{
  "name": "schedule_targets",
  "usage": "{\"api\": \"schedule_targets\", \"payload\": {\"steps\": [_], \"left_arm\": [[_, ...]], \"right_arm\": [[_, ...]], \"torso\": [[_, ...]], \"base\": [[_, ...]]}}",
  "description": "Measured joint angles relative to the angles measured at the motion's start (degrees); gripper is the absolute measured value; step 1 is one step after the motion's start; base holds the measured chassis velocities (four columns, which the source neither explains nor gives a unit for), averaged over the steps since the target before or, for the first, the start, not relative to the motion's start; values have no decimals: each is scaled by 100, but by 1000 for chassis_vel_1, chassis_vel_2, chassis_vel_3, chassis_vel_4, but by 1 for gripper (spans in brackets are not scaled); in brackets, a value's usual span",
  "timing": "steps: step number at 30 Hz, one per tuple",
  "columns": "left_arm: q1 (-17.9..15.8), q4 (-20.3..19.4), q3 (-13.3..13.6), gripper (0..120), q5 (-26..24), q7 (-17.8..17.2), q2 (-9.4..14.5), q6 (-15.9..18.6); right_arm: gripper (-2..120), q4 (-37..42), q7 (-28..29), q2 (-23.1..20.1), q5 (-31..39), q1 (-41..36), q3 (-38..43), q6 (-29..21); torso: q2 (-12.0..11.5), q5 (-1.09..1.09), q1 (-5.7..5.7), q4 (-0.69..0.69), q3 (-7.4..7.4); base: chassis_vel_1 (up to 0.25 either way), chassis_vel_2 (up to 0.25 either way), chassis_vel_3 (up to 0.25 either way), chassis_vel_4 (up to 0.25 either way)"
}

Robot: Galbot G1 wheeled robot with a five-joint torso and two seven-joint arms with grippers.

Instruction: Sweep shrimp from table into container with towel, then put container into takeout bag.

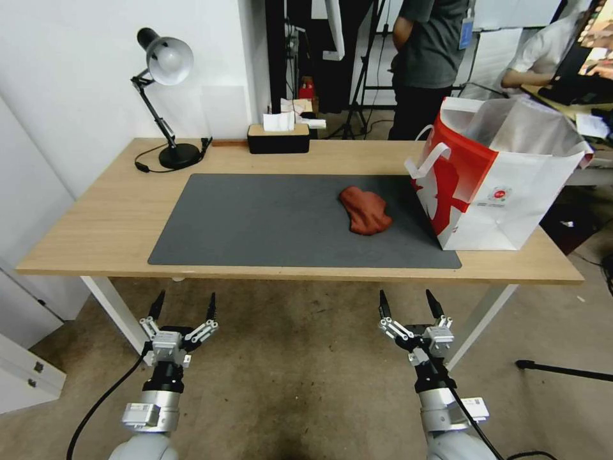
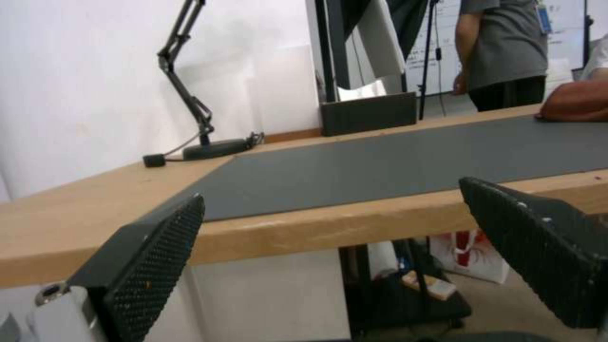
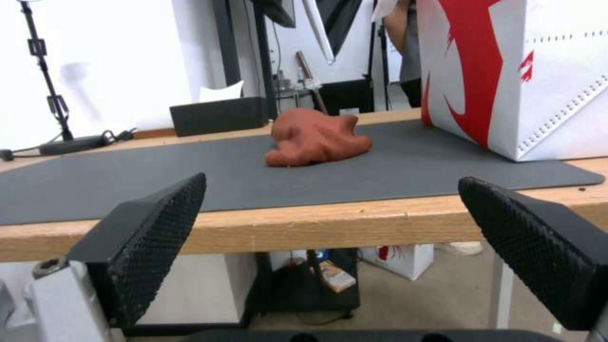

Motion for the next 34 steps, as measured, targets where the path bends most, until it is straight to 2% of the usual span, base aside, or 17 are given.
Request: {"api": "schedule_targets", "payload": {"steps": [34], "left_arm": [[-16,22,41,100,-34,21,22,48]], "right_arm": [[100,41,-69,-7,94,-46,-4,6]], "torso": [[0,0,0,0,0]], "base": [[0,0,0,0]]}}
